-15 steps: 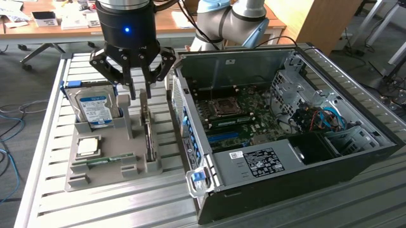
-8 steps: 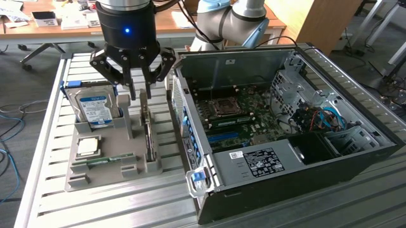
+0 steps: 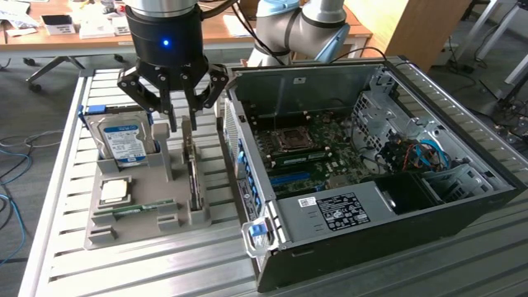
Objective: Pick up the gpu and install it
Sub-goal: 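Pick up the gpu and move the gpu toward the slot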
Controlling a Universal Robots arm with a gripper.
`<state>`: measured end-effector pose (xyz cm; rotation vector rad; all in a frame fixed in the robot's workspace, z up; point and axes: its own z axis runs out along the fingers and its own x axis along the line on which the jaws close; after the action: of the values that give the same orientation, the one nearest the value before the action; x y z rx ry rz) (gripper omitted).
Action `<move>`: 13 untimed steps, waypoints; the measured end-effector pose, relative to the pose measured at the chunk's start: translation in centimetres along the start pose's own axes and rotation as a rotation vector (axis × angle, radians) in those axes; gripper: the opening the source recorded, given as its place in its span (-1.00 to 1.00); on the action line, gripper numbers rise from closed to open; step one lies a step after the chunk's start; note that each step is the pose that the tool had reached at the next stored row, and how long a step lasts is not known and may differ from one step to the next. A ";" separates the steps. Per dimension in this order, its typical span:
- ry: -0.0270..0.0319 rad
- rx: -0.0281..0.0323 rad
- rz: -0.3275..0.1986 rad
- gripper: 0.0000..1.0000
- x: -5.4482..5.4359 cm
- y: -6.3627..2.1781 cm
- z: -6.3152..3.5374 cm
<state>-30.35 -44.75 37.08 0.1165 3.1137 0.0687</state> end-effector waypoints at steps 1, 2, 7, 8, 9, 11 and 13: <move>-0.0001 0.0000 0.000 -0.29 0.0 0.00 0.00; -0.0001 -0.0001 0.000 -0.29 0.0 0.00 0.01; -0.0003 -0.0004 0.000 -0.29 0.0 0.00 0.07; -0.0001 -0.0001 0.000 -0.29 0.0 -0.01 0.20; -0.0001 -0.0002 0.000 -0.29 0.0 -0.01 0.27; -0.0001 -0.0002 0.000 -0.29 0.0 -0.02 0.40; 0.0001 0.0001 0.000 -0.29 0.0 -0.02 0.43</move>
<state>-30.35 -44.75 36.65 0.1166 3.1138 0.0686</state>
